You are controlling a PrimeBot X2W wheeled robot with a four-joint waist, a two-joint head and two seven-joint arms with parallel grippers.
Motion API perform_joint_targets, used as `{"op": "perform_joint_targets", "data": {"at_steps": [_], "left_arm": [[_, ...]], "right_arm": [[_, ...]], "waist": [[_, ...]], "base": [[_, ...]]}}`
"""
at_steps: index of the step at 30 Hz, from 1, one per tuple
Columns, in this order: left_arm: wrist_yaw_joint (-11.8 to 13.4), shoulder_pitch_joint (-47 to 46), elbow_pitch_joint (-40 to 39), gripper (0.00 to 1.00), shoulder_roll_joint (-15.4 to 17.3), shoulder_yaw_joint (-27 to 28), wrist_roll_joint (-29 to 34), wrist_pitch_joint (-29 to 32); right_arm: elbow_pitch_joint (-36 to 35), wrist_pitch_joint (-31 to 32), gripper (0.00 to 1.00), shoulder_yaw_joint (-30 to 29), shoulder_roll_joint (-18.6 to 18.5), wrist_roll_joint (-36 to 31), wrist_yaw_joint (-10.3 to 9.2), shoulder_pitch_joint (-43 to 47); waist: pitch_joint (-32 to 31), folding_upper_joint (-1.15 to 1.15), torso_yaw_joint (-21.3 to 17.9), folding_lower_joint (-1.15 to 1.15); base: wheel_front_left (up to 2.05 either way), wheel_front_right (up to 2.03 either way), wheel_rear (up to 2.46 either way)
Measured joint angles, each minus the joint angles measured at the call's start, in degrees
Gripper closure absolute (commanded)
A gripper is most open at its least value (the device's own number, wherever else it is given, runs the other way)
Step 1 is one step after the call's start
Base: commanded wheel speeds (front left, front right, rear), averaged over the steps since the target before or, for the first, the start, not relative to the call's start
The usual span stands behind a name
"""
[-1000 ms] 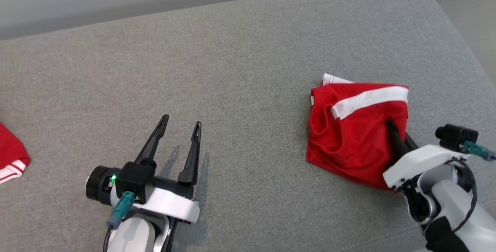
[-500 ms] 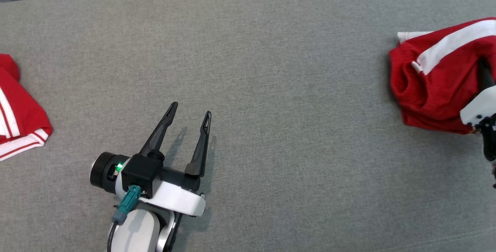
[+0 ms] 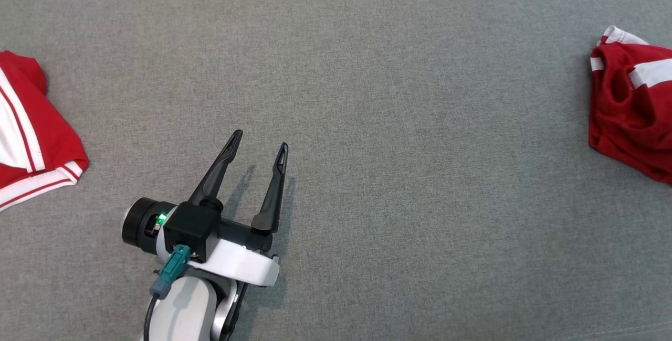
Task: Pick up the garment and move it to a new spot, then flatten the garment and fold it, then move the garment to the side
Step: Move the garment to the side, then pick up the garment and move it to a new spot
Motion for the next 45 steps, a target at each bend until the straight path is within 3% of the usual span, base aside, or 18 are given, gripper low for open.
{"op": "perform_joint_targets", "data": {"at_steps": [7, 11, 19, 28, 45], "left_arm": [[0.7, 0.1, 0.2, 0.0, 0.0, -0.1, -0.6, 0.0], [1.2, 0.4, 0.4, 0.0, 0.0, 0.1, -1.1, 0.0], [2.6, 3.1, 1.1, 0.0, 0.0, 2.0, -2.2, 0.0], [4.1, 7.2, 2.3, 0.0, 0.0, 6.2, -2.2, 0.0], [5.0, 12.2, 4.0, 0.0, 0.0, 9.6, -2.0, 0.0]], "right_arm": [[-15.2, 0.0, 0.0, -5.5, 5.5, -7.6, 0.0, 8.3], [-23.6, -0.1, 0.0, -4.3, 9.4, -8.6, 0.0, 14.0], [-34.3, -0.2, 0.0, 0.7, 12.8, -7.6, 0.0, 26.1], [-39.5, -0.2, 0.0, 0.1, 15.7, -8.2, 0.0, 36.1], [-39.9, -0.2, 0.0, -0.9, 18.2, -9.4, 0.0, 42.3]], "waist": [[-2.5, 0.0, -0.1, 0.0], [-4.2, 0.0, 0.1, 0.0], [-7.7, 0.0, 2.0, 0.0], [-11.7, 0.0, 5.3, 0.0], [-16.3, 0.0, 7.3, 0.0]], "base": [[0.0, 0.0, 0.0], [0.0, 0.0, 0.0], [0.0, 0.0, 0.0], [0.0, 0.0, 0.0], [0.0, 0.0, 0.0]]}}
